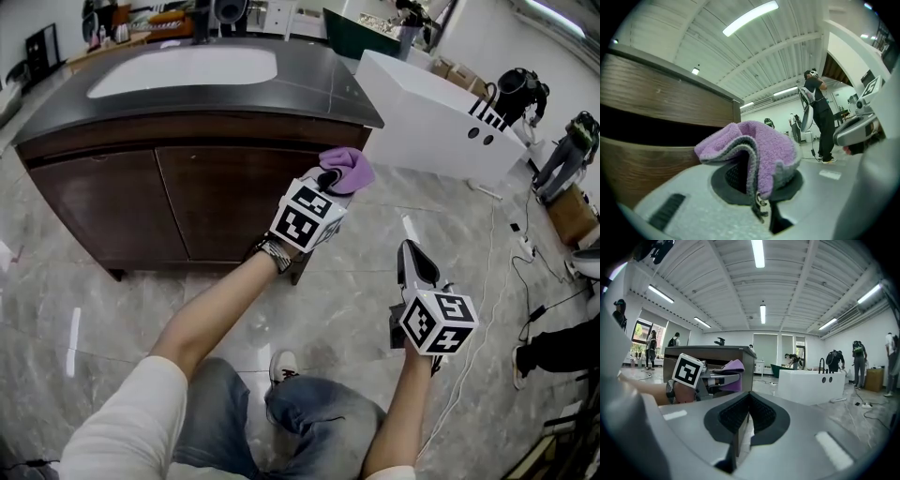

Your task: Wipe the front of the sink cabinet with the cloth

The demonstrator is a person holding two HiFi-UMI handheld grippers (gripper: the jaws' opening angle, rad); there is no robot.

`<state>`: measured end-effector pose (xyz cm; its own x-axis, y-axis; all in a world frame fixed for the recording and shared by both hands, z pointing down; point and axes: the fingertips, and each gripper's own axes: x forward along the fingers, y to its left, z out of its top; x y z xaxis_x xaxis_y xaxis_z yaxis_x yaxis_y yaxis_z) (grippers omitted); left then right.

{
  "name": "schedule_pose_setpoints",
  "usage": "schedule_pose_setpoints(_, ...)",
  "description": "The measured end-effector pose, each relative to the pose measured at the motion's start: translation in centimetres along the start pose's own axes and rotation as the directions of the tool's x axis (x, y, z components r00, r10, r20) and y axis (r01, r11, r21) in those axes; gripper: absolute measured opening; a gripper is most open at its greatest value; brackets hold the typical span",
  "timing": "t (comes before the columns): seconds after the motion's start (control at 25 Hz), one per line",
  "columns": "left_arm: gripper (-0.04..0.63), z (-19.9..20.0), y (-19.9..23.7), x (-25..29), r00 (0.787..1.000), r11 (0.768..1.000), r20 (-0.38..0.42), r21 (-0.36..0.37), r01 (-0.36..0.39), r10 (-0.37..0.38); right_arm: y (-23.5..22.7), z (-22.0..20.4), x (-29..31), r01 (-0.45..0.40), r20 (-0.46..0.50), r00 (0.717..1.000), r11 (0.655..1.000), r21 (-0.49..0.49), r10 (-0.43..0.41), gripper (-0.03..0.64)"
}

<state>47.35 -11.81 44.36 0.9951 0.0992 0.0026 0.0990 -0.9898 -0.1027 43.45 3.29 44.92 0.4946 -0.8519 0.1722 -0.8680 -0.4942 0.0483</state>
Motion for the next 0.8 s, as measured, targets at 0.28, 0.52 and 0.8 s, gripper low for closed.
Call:
schedule_pose_setpoints(0.28, 0.044, -0.6, -4.4, 0.4, 0.989, 0.987, 0.003, 0.052, 0.149, -0.149, -0.3, 0.4, -1.0, 0.052, 0.016, 0.999, 0.998, -0.030, -0.051, 0.008)
schedule_pose_setpoints(0.52, 0.044, -4.7, -7.9, -0.5, 0.967, 0.967, -0.025, 0.018, 0.254, -0.254, -0.8, 0.0, -1.9, 0.093, 0.021, 0.995, 0.995, -0.028, -0.092, 0.008)
schedule_pose_setpoints(0.8, 0.044, -9.3, -8.7, -2.1, 0.964, 0.967, -0.068, -0.010, 0.256, -0.256, 0.2, -0.8, -1.7, 0.081, 0.024, 0.996, 0.997, 0.004, -0.081, 0.007)
